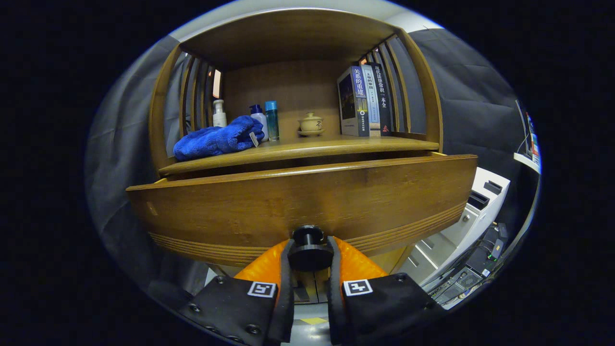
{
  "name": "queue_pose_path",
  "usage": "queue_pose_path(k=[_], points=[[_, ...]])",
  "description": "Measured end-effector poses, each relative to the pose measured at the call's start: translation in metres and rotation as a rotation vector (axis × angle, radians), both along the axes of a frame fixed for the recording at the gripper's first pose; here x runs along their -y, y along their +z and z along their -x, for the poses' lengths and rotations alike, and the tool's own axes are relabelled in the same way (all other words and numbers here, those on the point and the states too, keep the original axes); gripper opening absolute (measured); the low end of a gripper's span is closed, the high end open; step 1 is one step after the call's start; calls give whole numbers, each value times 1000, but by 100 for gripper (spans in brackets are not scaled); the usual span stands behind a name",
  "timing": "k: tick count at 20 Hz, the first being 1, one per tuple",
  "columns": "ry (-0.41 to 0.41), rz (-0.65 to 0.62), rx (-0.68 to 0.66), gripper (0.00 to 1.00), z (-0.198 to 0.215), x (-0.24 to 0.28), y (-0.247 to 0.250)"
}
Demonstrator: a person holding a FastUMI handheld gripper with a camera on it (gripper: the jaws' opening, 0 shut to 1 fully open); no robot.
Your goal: Pull open the drawer, take out the items inside it, and place them on the countertop above the cabinet.
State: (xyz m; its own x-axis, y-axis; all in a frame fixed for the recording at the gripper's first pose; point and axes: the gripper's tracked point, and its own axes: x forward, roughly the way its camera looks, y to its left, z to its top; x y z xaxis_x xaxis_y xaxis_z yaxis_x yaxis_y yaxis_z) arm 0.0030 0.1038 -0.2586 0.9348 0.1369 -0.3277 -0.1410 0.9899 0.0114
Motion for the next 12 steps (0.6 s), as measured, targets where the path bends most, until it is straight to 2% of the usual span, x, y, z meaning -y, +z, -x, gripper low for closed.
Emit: queue_pose_path(k=[12], points=[[-9, 10, -47, 38, 40, 10, -8]])
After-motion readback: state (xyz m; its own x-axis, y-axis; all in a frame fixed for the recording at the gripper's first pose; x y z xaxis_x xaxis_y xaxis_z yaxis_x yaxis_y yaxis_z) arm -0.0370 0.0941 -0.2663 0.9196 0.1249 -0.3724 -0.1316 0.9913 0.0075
